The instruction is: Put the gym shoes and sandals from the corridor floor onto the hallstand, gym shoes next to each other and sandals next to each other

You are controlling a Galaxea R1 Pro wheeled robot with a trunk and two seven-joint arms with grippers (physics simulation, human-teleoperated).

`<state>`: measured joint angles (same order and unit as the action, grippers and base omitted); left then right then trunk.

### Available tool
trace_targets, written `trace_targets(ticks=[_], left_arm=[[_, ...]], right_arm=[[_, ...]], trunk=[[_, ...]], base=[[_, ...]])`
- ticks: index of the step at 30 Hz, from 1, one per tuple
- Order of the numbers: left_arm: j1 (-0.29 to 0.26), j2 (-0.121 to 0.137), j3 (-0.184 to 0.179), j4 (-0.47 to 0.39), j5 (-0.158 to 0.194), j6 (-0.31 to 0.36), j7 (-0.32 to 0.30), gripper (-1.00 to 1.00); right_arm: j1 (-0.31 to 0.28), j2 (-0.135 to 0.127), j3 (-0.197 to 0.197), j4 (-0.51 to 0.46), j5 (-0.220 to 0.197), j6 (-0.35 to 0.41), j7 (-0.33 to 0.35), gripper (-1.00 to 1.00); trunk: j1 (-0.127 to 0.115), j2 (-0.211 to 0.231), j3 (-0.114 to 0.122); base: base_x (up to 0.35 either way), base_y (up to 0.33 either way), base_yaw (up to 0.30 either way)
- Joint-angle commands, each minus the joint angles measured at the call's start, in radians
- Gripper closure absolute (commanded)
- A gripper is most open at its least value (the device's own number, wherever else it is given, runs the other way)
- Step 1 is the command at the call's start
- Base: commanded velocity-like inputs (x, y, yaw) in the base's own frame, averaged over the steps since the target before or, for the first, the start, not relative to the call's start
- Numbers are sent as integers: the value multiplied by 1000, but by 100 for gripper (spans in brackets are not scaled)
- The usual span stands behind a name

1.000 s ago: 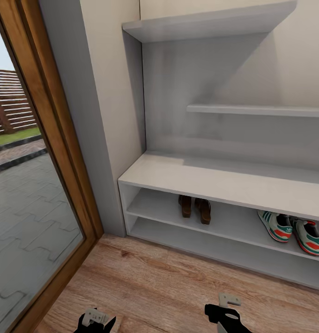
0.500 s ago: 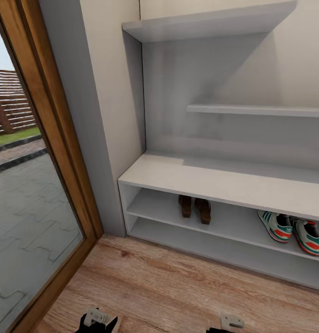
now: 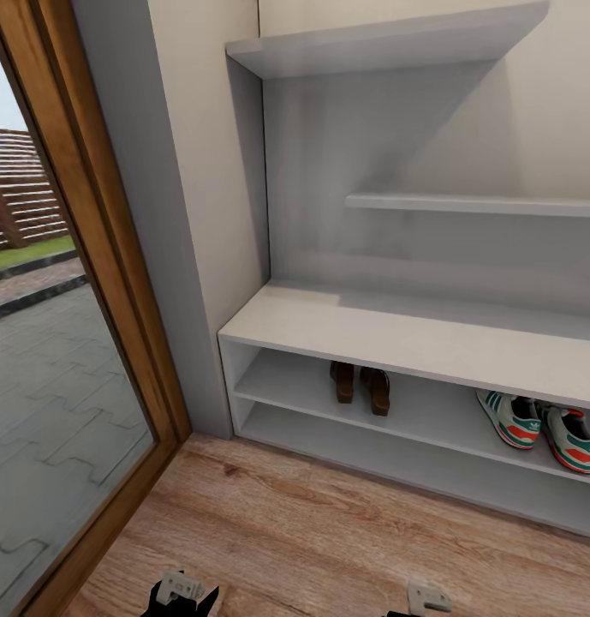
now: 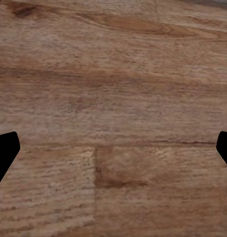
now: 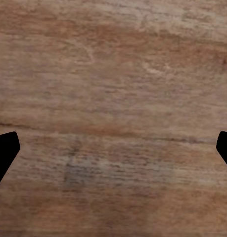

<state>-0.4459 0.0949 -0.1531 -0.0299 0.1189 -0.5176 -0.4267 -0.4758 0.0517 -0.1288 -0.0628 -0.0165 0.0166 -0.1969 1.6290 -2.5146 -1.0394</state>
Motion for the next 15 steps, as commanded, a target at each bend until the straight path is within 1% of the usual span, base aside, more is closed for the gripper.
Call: trace_targets(ticks=[1,15], left_arm=[[-1,0,-8,1,11,-2,-4,-100],[-1,0,-8,1,10,-2,-4,-100]], right_arm=[[0,0,-5,-1,-2,2,-3,-100],[0,0,-5,0,-2,2,-3,-100]], trunk=[[0,0,-1],[0,0,-1]], base=[[0,0,0],[0,0,0]])
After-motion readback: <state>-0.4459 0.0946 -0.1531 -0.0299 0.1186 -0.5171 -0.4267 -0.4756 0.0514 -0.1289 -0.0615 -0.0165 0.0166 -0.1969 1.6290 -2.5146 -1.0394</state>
